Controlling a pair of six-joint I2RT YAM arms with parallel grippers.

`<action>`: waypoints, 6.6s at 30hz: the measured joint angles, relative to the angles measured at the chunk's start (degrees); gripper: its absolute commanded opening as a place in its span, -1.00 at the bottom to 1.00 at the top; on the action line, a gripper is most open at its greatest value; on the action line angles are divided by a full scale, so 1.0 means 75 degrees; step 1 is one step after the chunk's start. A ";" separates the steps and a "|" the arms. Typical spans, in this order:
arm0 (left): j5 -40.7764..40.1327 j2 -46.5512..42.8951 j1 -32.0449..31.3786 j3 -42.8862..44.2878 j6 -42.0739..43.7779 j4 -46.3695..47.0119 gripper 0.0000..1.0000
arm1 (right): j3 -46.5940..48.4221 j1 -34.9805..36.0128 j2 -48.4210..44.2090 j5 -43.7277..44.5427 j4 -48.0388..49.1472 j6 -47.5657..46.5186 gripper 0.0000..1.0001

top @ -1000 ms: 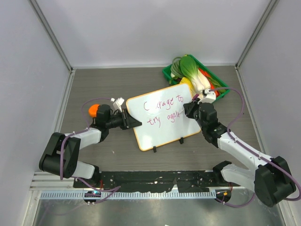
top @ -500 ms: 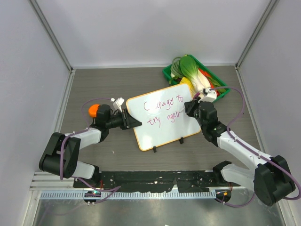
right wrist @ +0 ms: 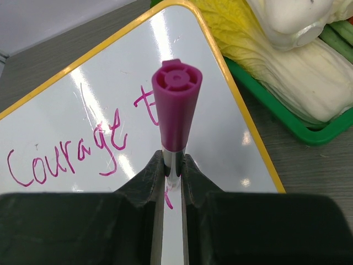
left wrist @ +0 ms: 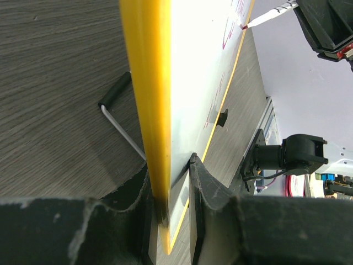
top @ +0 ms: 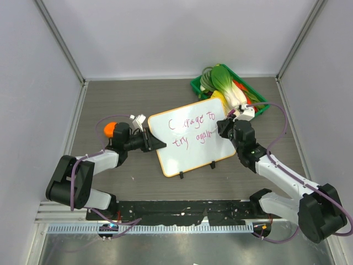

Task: Write a sentence on the whiteboard
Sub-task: Write a sentence on the whiteboard, then put down the whiteboard marker without the cap at the center of the board.

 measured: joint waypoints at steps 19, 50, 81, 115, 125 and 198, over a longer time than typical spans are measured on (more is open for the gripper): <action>0.0000 -0.0003 0.0000 0.0000 0.0000 -0.0003 -1.00 | -0.0286 -0.0012 -0.0321 -0.0067 -0.0146 0.0000 -0.99; 0.0000 0.0000 -0.0006 0.0003 0.0000 0.0000 -1.00 | -0.0204 -0.0012 -0.1501 0.0052 -0.0571 -0.0143 -0.99; -0.0006 0.0000 -0.0006 0.0006 0.0000 -0.0012 -1.00 | -0.0632 -0.0012 -0.0510 0.0256 0.0213 -0.0131 -0.99; -0.0055 -0.0064 -0.0026 0.0009 0.0020 -0.0052 -0.86 | -0.0670 -0.0047 -0.1798 0.0163 -0.0280 0.0003 -0.99; -0.0513 -0.0093 -0.0058 -0.0006 0.0291 -0.0192 0.15 | -0.0670 -0.0047 -0.1848 0.0163 -0.0536 -0.0006 -0.99; -0.4182 -0.5068 -0.0070 -0.0635 0.0854 -0.3716 0.99 | -0.1008 -0.0259 -0.1900 -0.2410 -0.6344 0.2142 0.58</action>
